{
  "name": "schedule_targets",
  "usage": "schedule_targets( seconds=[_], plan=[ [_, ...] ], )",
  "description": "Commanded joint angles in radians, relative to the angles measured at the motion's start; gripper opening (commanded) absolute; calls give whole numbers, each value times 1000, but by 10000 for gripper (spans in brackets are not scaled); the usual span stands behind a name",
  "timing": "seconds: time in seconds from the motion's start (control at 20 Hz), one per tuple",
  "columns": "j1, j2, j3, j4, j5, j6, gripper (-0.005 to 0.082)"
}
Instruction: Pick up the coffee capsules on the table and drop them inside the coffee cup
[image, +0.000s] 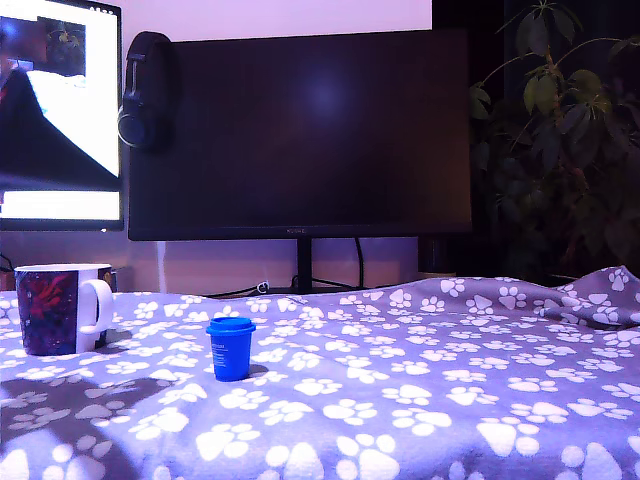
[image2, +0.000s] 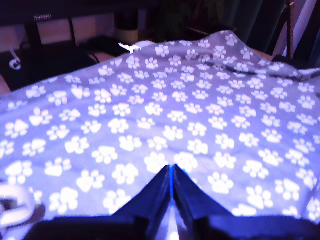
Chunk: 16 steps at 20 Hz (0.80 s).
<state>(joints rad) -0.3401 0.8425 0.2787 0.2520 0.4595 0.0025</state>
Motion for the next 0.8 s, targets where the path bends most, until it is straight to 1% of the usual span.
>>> schedule_targets(
  seconds=[0.0, 0.15, 0.3, 0.6, 0.7, 0.75],
  plan=[
    [0, -18, -60, 38, -11, -8, -19],
    [-1, -27, -118, 79, -15, -25, -19],
    [-3, -26, -163, 118, -15, -27, -19],
    [-3, -25, -167, 114, -3, -29, -17],
    [-3, -25, -167, 116, -3, -29, -8],
    [-3, -24, -167, 115, -1, -29, 15]
  ],
)
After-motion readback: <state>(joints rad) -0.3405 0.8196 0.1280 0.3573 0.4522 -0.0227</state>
